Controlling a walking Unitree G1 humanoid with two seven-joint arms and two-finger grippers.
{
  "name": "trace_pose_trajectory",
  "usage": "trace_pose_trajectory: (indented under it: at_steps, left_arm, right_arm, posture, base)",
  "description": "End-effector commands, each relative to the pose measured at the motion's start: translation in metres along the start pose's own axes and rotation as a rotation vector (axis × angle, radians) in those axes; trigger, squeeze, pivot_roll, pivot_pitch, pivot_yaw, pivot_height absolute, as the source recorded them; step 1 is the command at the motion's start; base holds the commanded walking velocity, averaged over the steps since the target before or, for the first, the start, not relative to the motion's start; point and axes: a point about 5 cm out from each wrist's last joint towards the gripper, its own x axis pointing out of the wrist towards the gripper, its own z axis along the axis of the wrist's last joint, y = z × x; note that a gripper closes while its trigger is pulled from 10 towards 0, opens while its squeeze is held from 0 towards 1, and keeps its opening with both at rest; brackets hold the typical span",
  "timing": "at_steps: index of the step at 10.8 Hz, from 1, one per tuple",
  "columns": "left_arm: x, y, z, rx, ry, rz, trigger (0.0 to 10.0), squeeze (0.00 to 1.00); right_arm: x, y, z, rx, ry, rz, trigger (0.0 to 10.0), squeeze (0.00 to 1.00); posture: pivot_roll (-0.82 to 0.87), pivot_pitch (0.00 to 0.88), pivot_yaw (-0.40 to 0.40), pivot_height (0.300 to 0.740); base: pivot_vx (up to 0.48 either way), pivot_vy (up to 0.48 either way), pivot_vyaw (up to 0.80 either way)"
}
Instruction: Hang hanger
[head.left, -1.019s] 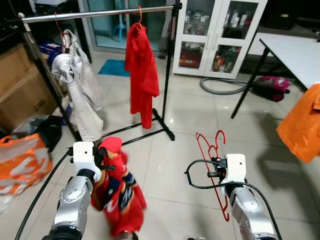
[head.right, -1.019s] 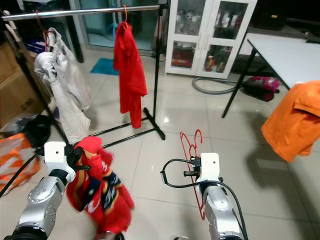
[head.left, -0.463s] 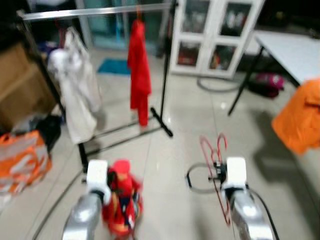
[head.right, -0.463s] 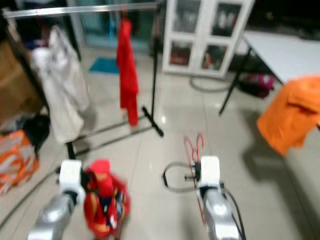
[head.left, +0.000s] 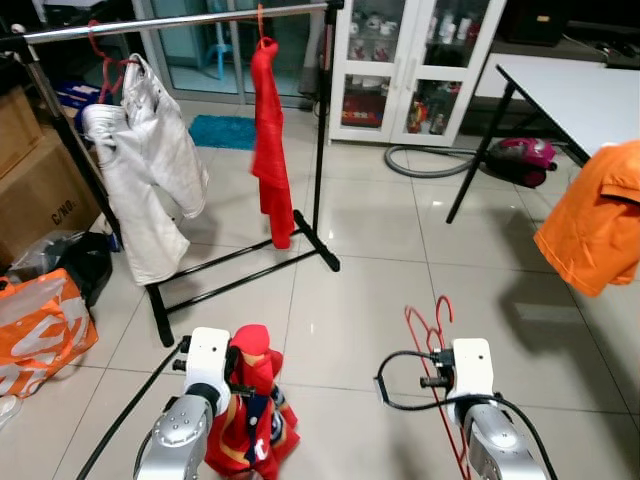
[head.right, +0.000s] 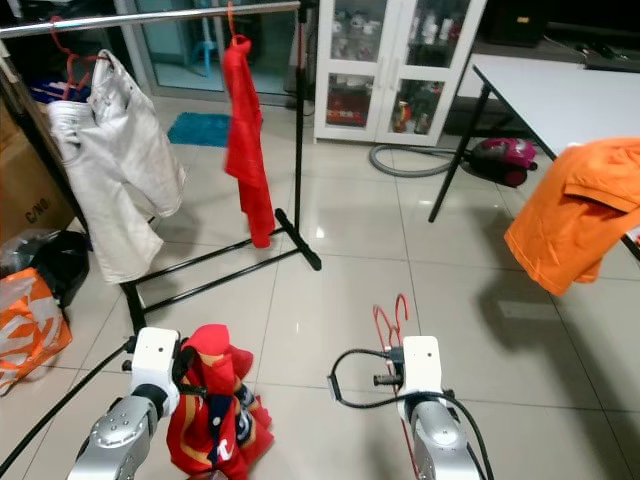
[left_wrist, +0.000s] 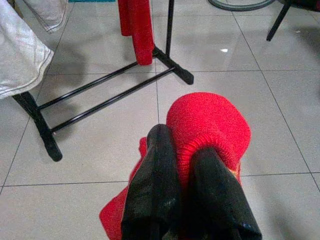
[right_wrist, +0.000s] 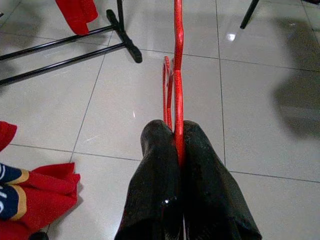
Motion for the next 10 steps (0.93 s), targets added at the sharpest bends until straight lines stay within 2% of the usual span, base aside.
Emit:
trace_pose_trajectory:
  at_steps: [1, 3, 4, 5, 6, 7, 8, 9, 10]
  left_arm:
    - [0.001, 0.002, 0.005, -0.022, -0.006, 0.007, 10.0, 0.00]
    - [0.003, 0.001, 0.010, -0.018, -0.003, -0.009, 10.0, 0.00]
    - [0.004, 0.003, 0.019, 0.040, -0.068, -0.009, 10.0, 0.00]
    - [0.006, 0.005, 0.025, 0.041, -0.090, -0.010, 10.0, 0.00]
    - [0.007, 0.006, 0.028, 0.020, -0.091, 0.001, 10.0, 0.00]
    - [0.008, 0.007, 0.033, -0.052, -0.092, 0.017, 10.0, 0.00]
    - [0.009, 0.008, 0.035, -0.057, -0.085, 0.029, 10.0, 0.00]
    - [0.010, 0.010, 0.041, 0.020, -0.121, 0.030, 10.0, 0.00]
    - [0.008, 0.008, 0.042, 0.031, -0.142, 0.009, 10.0, 0.00]
  right_arm:
    - [0.002, -0.001, 0.001, -0.016, 0.017, -0.003, 10.0, 0.00]
    - [0.002, -0.006, 0.015, 0.051, -0.070, -0.044, 10.0, 0.00]
    - [0.002, -0.006, 0.016, 0.047, -0.071, -0.041, 10.0, 0.00]
    - [0.004, -0.005, 0.021, 0.039, -0.081, -0.028, 10.0, 0.00]
    - [0.006, -0.005, 0.025, 0.043, -0.093, -0.026, 10.0, 0.00]
    - [0.008, -0.003, 0.033, 0.048, -0.122, -0.022, 10.0, 0.00]
    - [0.009, -0.001, 0.040, 0.043, -0.148, -0.018, 10.0, 0.00]
    - [0.009, 0.001, 0.050, 0.039, -0.188, -0.010, 10.0, 0.00]
    - [0.009, 0.001, 0.052, 0.033, -0.198, -0.011, 10.0, 0.00]
  posture:
    - [-0.01, 0.000, -0.009, 0.740]
    - [-0.01, 0.000, -0.010, 0.740]
    - [-0.01, 0.000, -0.006, 0.740]
    - [0.00, 0.000, -0.006, 0.740]
    - [0.00, 0.000, -0.007, 0.740]
    - [0.00, 0.000, -0.010, 0.740]
    - [0.00, 0.000, -0.012, 0.740]
    - [0.00, 0.000, -0.014, 0.740]
    - [0.00, 0.000, -0.012, 0.740]
  base:
    - [0.000, 0.000, 0.00]
    - [0.000, 0.000, 0.00]
    - [0.000, 0.000, 0.00]
    - [0.000, 0.000, 0.00]
    - [0.000, 0.000, 0.00]
    - [0.000, 0.000, 0.00]
    - [0.000, 0.000, 0.00]
    - [0.000, 0.000, 0.00]
    - [0.000, 0.000, 0.00]
